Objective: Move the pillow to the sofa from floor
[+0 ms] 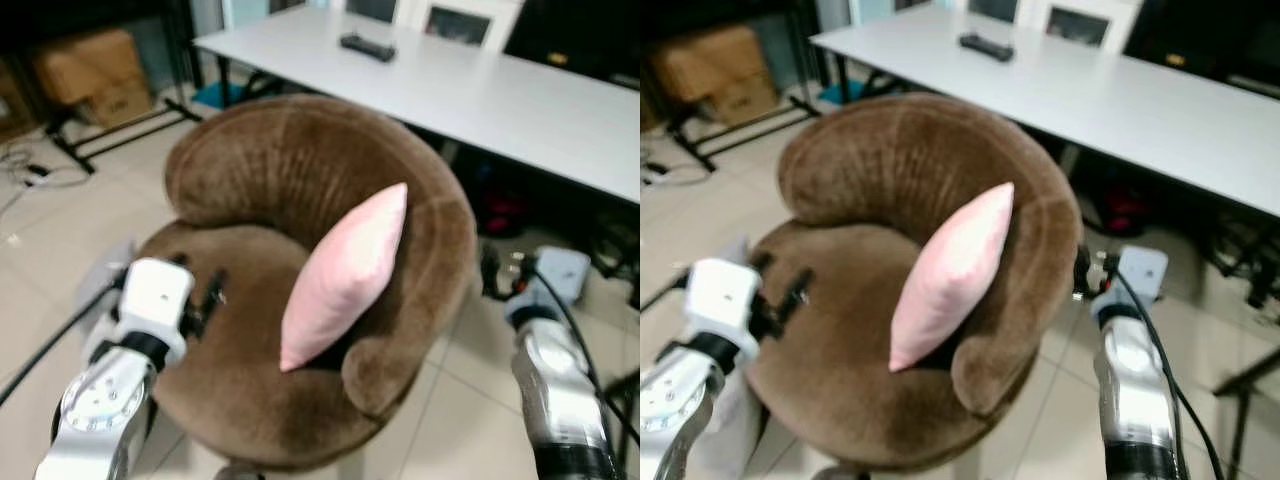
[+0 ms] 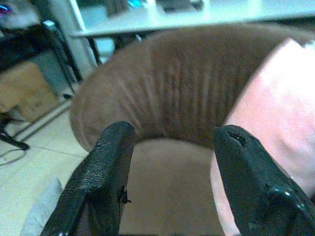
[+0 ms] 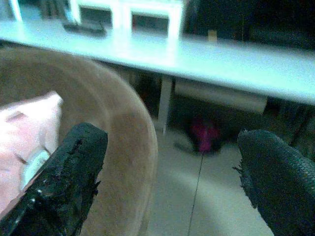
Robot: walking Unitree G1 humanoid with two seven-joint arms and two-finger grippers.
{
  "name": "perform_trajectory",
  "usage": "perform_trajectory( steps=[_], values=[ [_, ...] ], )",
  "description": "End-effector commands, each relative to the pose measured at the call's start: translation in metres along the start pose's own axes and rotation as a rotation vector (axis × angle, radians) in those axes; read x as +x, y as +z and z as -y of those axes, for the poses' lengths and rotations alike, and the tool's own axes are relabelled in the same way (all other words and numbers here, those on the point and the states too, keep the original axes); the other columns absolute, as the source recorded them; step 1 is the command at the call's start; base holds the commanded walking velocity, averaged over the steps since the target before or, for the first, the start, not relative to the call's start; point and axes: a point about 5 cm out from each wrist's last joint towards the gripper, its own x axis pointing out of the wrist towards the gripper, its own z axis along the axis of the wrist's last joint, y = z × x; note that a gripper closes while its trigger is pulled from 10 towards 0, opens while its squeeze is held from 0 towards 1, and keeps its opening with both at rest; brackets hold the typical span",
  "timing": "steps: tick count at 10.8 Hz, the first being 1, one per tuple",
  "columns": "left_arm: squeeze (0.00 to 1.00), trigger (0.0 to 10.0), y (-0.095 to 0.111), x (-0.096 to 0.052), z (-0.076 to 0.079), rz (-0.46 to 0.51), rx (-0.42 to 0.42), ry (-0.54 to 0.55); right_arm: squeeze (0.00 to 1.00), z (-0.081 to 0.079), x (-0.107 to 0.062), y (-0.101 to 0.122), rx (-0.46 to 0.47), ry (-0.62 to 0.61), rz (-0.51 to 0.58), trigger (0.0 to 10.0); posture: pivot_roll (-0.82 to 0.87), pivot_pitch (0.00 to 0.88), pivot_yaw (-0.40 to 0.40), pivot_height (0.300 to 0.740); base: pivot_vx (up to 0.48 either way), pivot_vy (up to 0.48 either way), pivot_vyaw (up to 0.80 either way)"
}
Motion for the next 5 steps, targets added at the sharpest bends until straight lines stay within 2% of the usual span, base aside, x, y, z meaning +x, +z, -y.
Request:
perform_trajectory(
  steps=[1,2,3,4,5],
  values=[
    [0.00,10.0,0.006,-0.007,-0.002,0.038,0.027,0.048,0.00,-0.016,-0.010,0.018,-0.102,0.045,0.059,10.0,0.14,0.000,-0.076,0.740,0.000,0.000,0.00],
    [0.00,10.0,0.009,-0.013,-0.002,0.057,0.027,0.075,0.00,-0.024,-0.023,0.030,-0.176,0.050,0.105,10.0,0.14,0.000,-0.077,0.740,0.000,0.000,0.00],
    [0.00,10.0,0.013,-0.018,-0.002,0.070,0.039,0.106,0.00,-0.030,-0.032,0.044,-0.204,0.066,0.147,10.0,0.13,0.000,-0.077,0.740,0.000,0.000,0.00],
    [0.00,10.0,0.017,-0.022,-0.003,0.083,0.019,0.124,0.00,-0.036,-0.036,0.052,-0.133,0.122,0.129,10.0,0.12,0.000,-0.080,0.740,0.000,0.000,0.00],
    [0.00,10.0,0.021,-0.026,0.000,0.097,0.013,0.131,0.00,-0.054,-0.035,0.050,0.086,0.291,0.008,10.0,0.12,0.000,-0.087,0.740,0.000,0.000,0.00]
  ],
)
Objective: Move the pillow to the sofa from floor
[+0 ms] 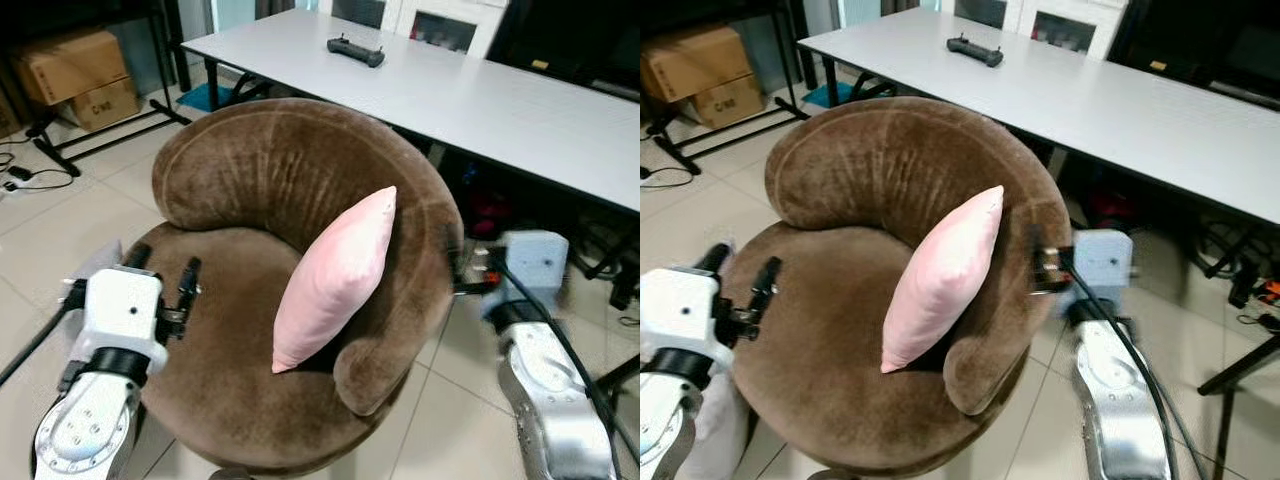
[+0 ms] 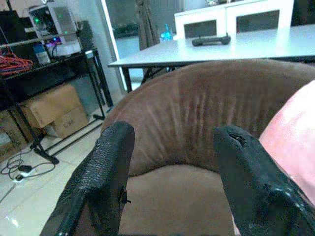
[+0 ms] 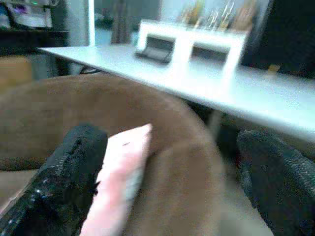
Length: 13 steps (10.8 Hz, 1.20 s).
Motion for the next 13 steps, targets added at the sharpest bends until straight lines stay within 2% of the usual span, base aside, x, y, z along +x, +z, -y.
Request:
perform_trajectory(
  steps=[1,3,6,10,13],
  values=[
    [0.00,10.0,0.003,0.000,0.004,0.009,0.001,-0.008,0.00,-0.001,0.004,0.003,0.040,0.014,-0.018,10.0,0.12,0.000,-0.087,0.740,0.000,0.000,0.00],
    [0.00,10.0,0.000,0.000,0.006,-0.016,-0.027,-0.011,0.00,-0.013,0.005,0.005,0.013,0.084,-0.074,10.0,0.10,0.000,-0.098,0.740,0.000,0.000,0.00],
    [0.00,10.0,-0.002,-0.001,0.004,-0.039,-0.037,-0.004,0.00,-0.013,0.010,0.001,0.039,0.112,-0.142,10.0,0.12,0.000,-0.108,0.740,0.000,0.000,0.00],
    [0.00,10.0,-0.004,0.001,0.003,-0.048,-0.034,-0.013,0.00,-0.009,0.008,-0.001,0.047,0.092,-0.166,10.0,0.11,0.000,-0.102,0.740,0.000,0.000,0.00],
    [0.00,10.0,-0.005,0.002,0.003,-0.048,-0.035,-0.023,0.00,-0.010,0.007,-0.003,0.049,0.084,-0.180,10.0,0.11,0.000,-0.095,0.740,-0.253,0.000,0.00]
  ],
)
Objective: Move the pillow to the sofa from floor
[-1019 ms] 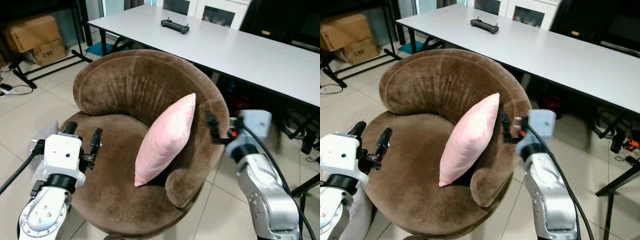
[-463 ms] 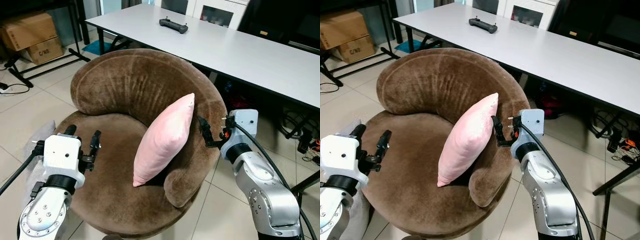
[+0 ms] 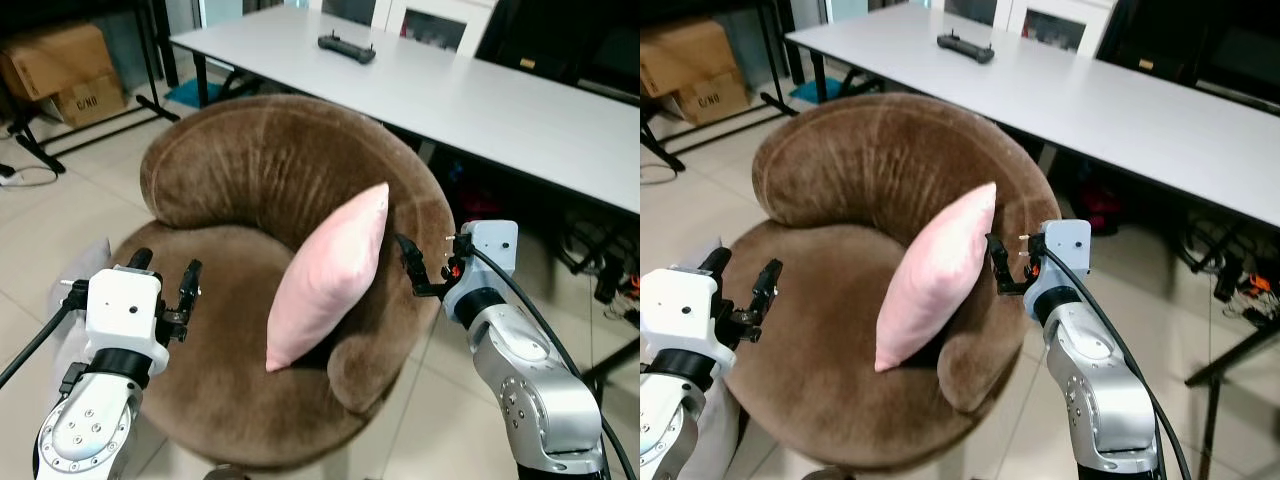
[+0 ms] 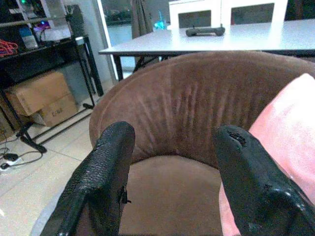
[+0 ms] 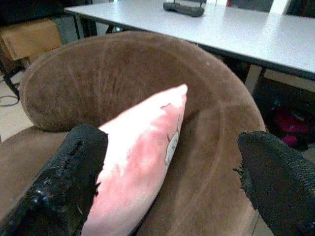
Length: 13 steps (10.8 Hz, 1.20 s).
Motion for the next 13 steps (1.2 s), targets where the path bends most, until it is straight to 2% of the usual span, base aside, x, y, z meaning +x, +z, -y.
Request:
perform_trajectory(
  steps=[1,4,8,9,10,11,12,13],
  values=[
    [0.00,10.0,-0.003,0.001,0.002,-0.013,-0.004,-0.020,0.00,0.003,-0.001,0.000,-0.004,-0.013,-0.007,10.0,0.11,0.000,-0.095,0.740,-0.307,0.000,0.00],
    [0.00,10.0,-0.003,0.002,0.001,-0.011,0.003,-0.017,0.00,0.003,0.000,-0.001,-0.005,-0.013,-0.008,10.0,0.11,0.000,-0.097,0.740,-0.311,0.000,0.00],
    [0.00,10.0,-0.014,-0.002,-0.010,-0.045,0.023,0.065,0.00,0.001,0.002,-0.004,-0.030,0.011,-0.008,10.0,0.11,0.000,-0.101,0.740,0.000,0.000,0.00],
    [0.00,10.0,-0.028,-0.003,-0.024,-0.044,0.037,0.141,0.00,0.011,0.007,-0.009,-0.044,-0.013,0.043,10.0,0.12,0.000,-0.102,0.740,0.000,0.000,0.00],
    [0.00,10.0,-0.041,0.001,-0.027,-0.046,0.024,0.146,0.00,0.020,0.013,-0.021,-0.074,-0.053,0.050,10.0,0.12,0.000,-0.102,0.740,0.000,0.000,0.00],
    [0.00,10.0,-0.049,0.006,-0.023,-0.041,0.040,0.109,0.00,0.026,0.017,-0.037,-0.112,-0.070,-0.006,10.0,0.12,0.000,-0.102,0.740,0.000,0.000,0.00],
    [0.00,10.0,-0.049,0.013,-0.020,-0.027,0.007,0.114,0.00,0.029,0.017,-0.047,-0.056,-0.078,-0.032,10.0,0.12,0.000,-0.102,0.740,0.000,0.000,0.00],
    [0.00,10.0,-0.049,0.013,-0.017,-0.020,-0.007,0.102,0.00,0.031,0.016,-0.053,-0.016,-0.098,-0.070,10.0,0.12,0.000,-0.100,0.740,0.000,0.000,0.00]
  ],
)
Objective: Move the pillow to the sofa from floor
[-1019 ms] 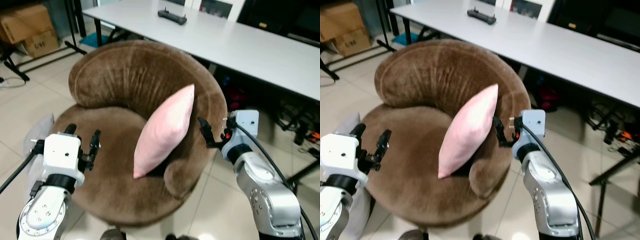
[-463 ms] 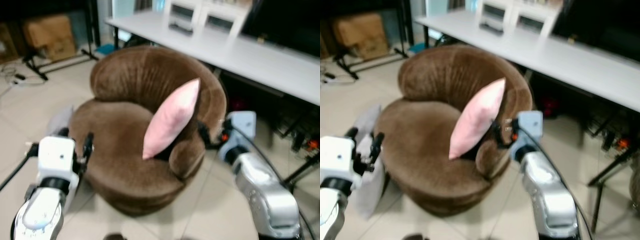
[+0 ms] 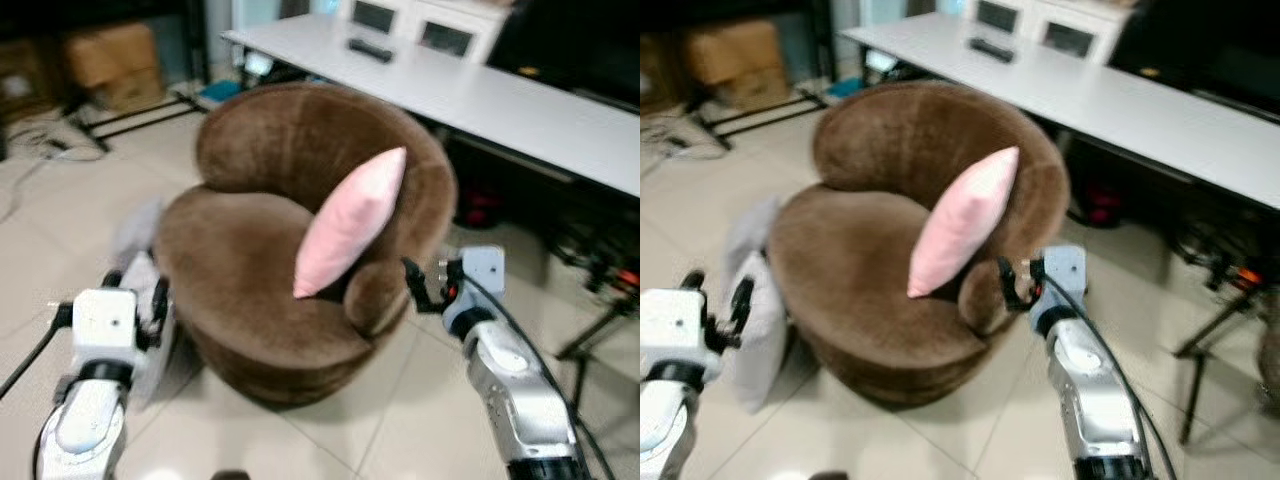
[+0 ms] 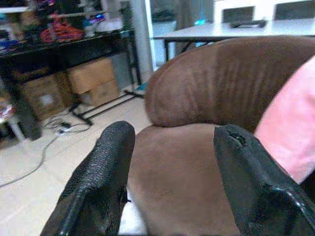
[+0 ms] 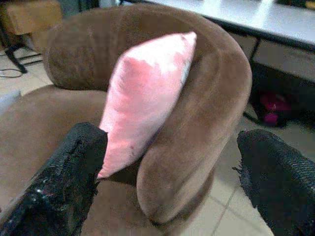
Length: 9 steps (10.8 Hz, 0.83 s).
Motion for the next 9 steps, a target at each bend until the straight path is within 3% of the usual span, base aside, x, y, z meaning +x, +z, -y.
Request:
perform_trajectory(
  steps=[1,5,7,9],
  values=[
    [0.00,10.0,-0.006,-0.002,0.008,-0.013,-0.013,-0.034,0.00,0.011,-0.002,-0.008,0.033,-0.034,-0.031,10.0,0.11,0.000,-0.100,0.740,0.000,0.000,0.00],
    [0.00,10.0,-0.004,-0.006,0.006,0.015,0.003,-0.025,0.00,0.004,0.006,0.004,-0.089,0.013,0.064,10.0,0.14,0.000,-0.147,0.740,0.000,0.000,0.00],
    [0.00,10.0,-0.001,-0.007,0.011,0.026,0.001,-0.030,0.00,0.002,0.006,-0.001,-0.029,0.058,0.029,10.0,0.15,0.000,-0.162,0.740,0.000,0.000,0.00],
    [0.00,10.0,0.000,-0.003,0.014,0.030,0.005,-0.064,0.00,0.000,-0.001,-0.004,0.100,0.082,0.030,10.0,0.15,0.000,-0.115,0.740,0.000,0.000,0.00]
  ],
)
